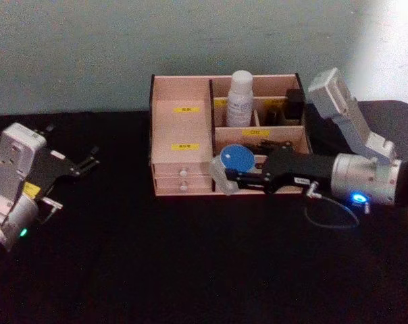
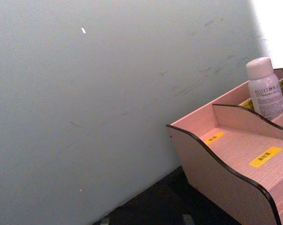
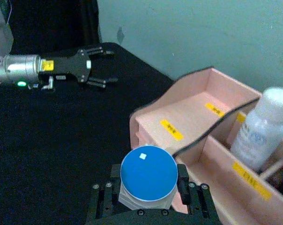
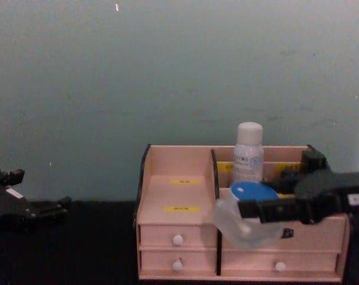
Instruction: Pick up the facial cleanser and watermelon frost from the table and place them into the tiered storage box.
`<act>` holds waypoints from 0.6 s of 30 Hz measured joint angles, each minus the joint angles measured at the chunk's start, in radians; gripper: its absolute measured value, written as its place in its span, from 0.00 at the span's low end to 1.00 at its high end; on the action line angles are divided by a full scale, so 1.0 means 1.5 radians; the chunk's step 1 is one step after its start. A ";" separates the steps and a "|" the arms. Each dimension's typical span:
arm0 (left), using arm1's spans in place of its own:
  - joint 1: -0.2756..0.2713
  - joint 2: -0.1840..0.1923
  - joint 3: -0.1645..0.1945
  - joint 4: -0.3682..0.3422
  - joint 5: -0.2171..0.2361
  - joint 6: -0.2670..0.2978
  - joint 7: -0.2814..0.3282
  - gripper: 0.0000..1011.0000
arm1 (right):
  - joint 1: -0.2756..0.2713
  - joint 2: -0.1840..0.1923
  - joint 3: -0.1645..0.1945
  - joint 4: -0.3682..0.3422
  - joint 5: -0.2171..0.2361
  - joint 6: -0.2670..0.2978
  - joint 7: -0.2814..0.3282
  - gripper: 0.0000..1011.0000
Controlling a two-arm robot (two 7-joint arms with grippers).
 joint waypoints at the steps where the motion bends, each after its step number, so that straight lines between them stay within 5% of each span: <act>1: 0.000 0.000 0.000 0.000 0.000 0.000 0.000 0.99 | 0.012 -0.007 -0.006 0.008 -0.002 -0.002 0.001 0.71; 18: 0.000 0.000 0.000 0.000 0.000 0.000 0.000 0.99 | 0.134 -0.096 -0.065 0.136 -0.021 -0.022 0.024 0.71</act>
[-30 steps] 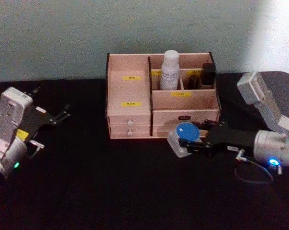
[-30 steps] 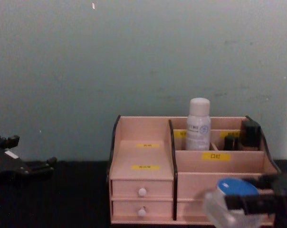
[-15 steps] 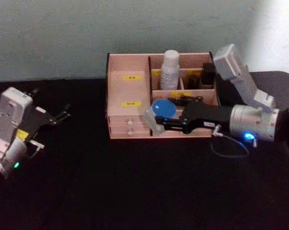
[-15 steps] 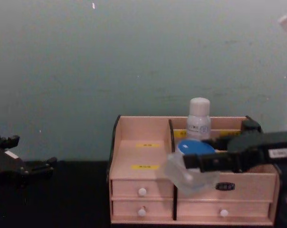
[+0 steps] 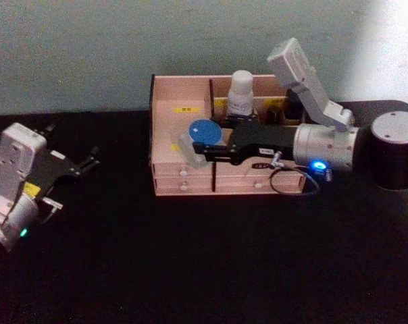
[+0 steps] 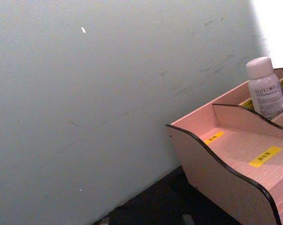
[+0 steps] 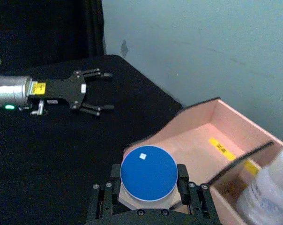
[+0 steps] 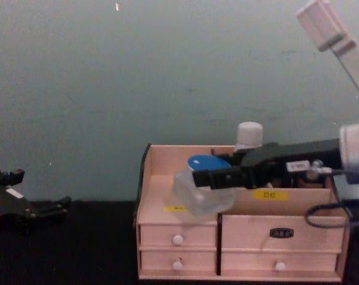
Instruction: Pick up the facial cleanser and watermelon frost from the table and place them into the tiered storage box.
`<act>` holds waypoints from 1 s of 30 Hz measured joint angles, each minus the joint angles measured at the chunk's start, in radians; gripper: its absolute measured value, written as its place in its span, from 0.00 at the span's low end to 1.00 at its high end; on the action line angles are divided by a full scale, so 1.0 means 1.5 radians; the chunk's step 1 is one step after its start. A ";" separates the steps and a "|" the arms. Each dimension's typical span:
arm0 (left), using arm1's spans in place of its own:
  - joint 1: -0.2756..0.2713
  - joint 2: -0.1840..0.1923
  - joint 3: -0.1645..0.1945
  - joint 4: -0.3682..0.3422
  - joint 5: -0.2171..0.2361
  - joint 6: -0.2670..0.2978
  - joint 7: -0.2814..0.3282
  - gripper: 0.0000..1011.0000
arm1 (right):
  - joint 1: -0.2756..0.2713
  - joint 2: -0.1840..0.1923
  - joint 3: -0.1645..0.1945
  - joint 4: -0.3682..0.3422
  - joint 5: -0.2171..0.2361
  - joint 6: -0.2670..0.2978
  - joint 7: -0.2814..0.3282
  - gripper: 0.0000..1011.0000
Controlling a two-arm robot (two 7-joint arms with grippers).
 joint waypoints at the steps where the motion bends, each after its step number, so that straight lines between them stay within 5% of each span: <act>1: 0.000 0.000 0.000 0.000 0.000 0.000 0.000 0.99 | 0.004 -0.004 -0.002 0.006 -0.001 -0.001 0.001 0.71; 21: 0.000 0.000 0.000 0.000 0.000 0.000 0.000 0.99 | 0.104 -0.096 -0.028 0.171 -0.019 -0.010 0.010 0.71; 30: 0.000 0.000 0.000 0.000 0.000 0.000 0.000 0.99 | 0.125 -0.119 -0.030 0.218 -0.030 -0.005 0.009 0.71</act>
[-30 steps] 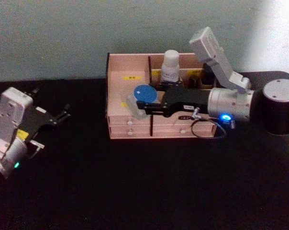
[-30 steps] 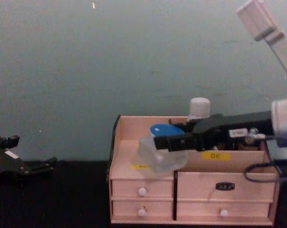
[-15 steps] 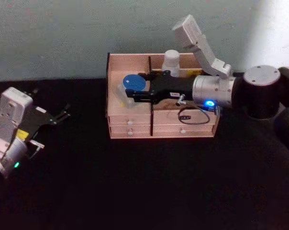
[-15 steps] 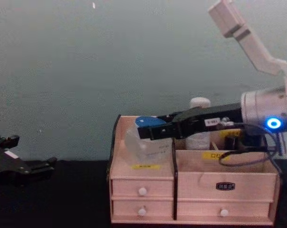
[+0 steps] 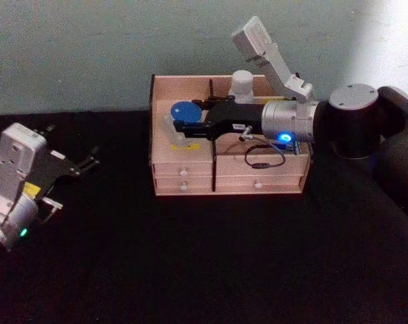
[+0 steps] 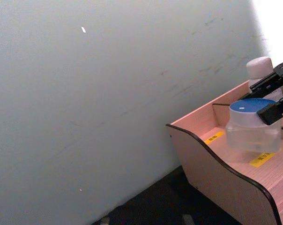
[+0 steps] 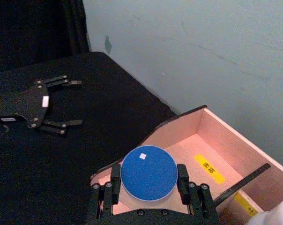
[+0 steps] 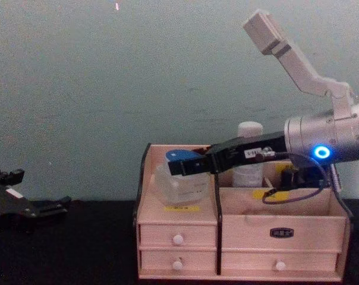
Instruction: Pick up the facial cleanser and watermelon frost from the table and place them into the tiered storage box.
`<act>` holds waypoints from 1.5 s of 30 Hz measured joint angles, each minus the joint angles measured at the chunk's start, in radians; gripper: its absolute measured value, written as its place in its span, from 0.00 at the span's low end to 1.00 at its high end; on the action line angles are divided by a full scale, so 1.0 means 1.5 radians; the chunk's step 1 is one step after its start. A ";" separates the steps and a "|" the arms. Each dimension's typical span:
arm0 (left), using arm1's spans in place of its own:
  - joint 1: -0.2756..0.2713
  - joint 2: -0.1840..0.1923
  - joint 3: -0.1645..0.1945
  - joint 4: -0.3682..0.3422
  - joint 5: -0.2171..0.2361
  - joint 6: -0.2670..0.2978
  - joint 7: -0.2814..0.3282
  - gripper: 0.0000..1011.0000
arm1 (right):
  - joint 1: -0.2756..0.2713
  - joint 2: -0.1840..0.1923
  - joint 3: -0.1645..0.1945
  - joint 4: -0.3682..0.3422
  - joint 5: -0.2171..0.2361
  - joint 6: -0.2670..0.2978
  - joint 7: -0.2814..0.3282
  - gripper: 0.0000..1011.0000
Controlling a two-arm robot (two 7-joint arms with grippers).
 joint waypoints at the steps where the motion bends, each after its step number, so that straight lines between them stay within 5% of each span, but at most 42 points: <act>1: 0.000 0.000 0.000 0.000 0.000 0.000 0.000 0.99 | 0.001 -0.002 0.000 0.003 -0.001 0.001 0.000 0.71; 45: 0.000 0.000 0.000 0.000 0.000 0.000 0.000 0.99 | 0.013 -0.023 0.009 0.047 -0.013 0.025 0.005 0.71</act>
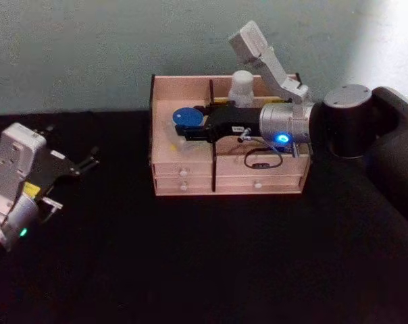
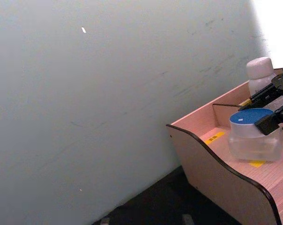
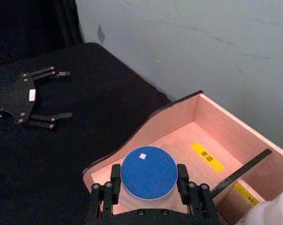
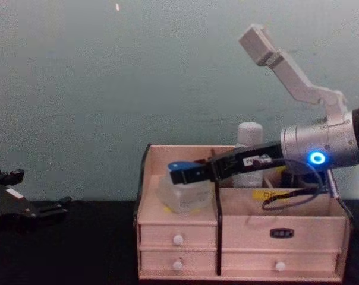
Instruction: Pick up the facial cleanser and watermelon frost from the table and place them into the tiered storage box.
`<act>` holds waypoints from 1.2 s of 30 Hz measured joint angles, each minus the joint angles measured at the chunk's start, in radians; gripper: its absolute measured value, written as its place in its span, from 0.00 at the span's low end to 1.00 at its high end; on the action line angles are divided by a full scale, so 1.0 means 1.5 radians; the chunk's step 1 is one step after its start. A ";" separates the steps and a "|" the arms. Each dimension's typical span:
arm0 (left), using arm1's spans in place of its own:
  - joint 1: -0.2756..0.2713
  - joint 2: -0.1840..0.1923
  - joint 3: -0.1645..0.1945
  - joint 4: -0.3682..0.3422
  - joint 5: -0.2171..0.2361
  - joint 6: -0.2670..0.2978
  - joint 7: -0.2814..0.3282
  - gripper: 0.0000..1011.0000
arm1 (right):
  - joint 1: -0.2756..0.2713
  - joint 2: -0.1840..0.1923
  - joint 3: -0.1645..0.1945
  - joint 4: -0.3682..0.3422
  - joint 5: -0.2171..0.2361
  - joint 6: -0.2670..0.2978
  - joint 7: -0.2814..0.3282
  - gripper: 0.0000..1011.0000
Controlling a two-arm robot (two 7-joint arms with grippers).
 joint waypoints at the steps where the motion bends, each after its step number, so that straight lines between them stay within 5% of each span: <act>1: 0.000 0.000 0.000 0.000 0.000 0.000 0.000 0.99 | 0.000 0.000 0.000 0.000 0.000 0.000 0.000 0.71; 8: 0.000 0.000 0.000 0.000 0.000 0.000 0.000 0.99 | 0.000 0.001 0.000 0.000 0.000 0.001 0.000 0.74; 17: 0.000 0.000 0.000 0.000 0.000 0.000 0.000 0.99 | -0.001 0.001 0.000 -0.001 0.000 0.001 0.000 0.99; 36: 0.000 0.000 0.000 0.000 0.000 0.000 0.000 0.99 | -0.013 0.009 0.007 -0.028 -0.001 -0.005 -0.014 0.99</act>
